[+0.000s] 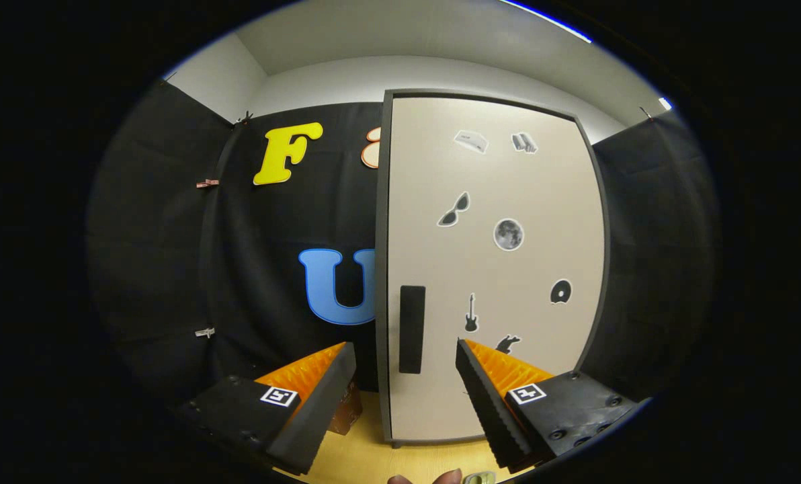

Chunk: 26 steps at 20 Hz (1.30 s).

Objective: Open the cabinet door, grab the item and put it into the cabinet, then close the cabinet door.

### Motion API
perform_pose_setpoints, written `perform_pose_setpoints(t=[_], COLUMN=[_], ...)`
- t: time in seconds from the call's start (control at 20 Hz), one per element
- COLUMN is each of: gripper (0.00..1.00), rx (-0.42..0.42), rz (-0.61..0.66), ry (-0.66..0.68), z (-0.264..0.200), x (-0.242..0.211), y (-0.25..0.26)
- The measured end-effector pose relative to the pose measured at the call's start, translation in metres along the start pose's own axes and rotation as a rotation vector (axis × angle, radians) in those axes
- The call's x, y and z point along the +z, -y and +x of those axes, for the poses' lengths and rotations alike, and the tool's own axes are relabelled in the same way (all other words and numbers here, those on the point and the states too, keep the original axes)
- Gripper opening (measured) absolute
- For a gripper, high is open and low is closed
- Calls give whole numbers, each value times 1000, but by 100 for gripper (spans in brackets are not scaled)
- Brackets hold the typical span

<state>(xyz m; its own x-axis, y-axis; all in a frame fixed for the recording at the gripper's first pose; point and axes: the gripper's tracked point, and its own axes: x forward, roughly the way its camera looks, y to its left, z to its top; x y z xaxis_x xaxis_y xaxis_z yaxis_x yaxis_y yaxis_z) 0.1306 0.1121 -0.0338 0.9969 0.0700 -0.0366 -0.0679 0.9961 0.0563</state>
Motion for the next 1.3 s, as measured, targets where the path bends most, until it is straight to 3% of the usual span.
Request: perform_pose_setpoints(t=[0.15,0.35,0.65,0.75,0.8,0.85,1.0,1.15,1.3], gripper=[98,96,73,52,49,36,30,18,18], rx=[-9,-58,-104,-93,-87,-88,-100,-79,-57], rz=[40,-21,9,4,3,3,-36,2,-2], ry=[-28,-20,-61,-64,-76,-57,-60,-79,-99], z=[32,74,108,113,117,120,114,115,106], x=[-9,-19,-36,-38,-45,-42,-40,-41,-41], y=[-2,11,20,18,18,17,18,18,17])
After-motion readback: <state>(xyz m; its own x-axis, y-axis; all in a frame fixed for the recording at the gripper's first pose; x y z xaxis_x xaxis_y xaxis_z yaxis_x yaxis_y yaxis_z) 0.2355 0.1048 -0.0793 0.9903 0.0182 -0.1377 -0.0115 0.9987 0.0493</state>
